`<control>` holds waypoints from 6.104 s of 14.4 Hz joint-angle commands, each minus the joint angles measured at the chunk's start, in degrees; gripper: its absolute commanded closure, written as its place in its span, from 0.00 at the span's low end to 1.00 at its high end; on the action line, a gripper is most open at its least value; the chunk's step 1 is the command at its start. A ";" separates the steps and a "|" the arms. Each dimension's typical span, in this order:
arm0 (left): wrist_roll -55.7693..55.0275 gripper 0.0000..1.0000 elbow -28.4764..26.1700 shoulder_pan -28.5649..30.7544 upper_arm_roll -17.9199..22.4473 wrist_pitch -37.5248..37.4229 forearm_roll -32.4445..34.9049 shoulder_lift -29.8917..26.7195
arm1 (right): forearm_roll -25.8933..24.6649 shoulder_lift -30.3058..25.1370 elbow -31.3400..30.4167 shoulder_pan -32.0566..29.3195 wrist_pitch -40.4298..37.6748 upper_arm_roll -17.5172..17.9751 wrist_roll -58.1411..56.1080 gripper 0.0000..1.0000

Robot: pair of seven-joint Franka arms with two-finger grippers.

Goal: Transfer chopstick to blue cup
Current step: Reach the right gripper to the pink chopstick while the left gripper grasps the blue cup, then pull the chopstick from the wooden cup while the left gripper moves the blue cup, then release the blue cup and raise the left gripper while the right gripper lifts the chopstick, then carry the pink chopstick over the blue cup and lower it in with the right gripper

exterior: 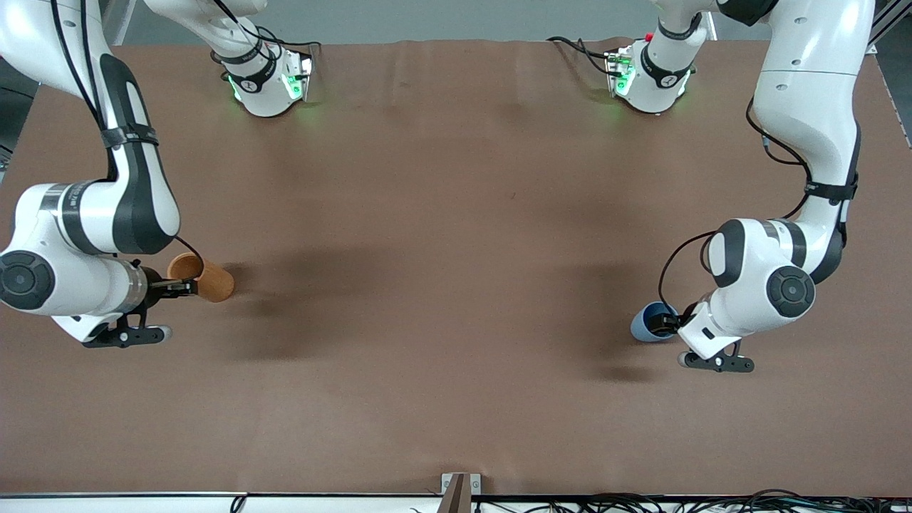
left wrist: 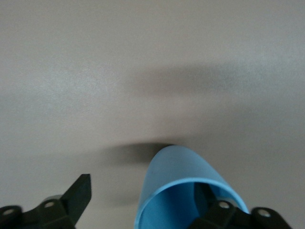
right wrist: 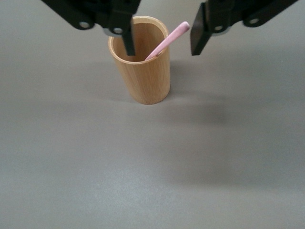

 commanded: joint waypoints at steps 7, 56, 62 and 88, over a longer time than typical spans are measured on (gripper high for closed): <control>-2.06 1.00 -1.31 -0.98 0.29 0.73 0.16 -2.02 | -5.45 -0.17 -0.34 1.17 -0.11 0.12 2.54 0.76; -4.88 0.00 12.14 -7.85 0.20 -39.08 1.83 -28.82 | 6.33 -31.03 -3.77 9.67 -5.66 0.03 12.08 0.98; -1.45 0.00 7.83 -5.82 0.11 -39.35 0.95 -32.35 | 5.72 -20.85 0.60 29.27 8.05 0.03 40.12 0.98; 2.16 0.00 9.14 -1.86 0.03 -40.40 1.47 -33.49 | -4.83 3.70 14.60 50.21 17.03 -0.15 63.53 0.96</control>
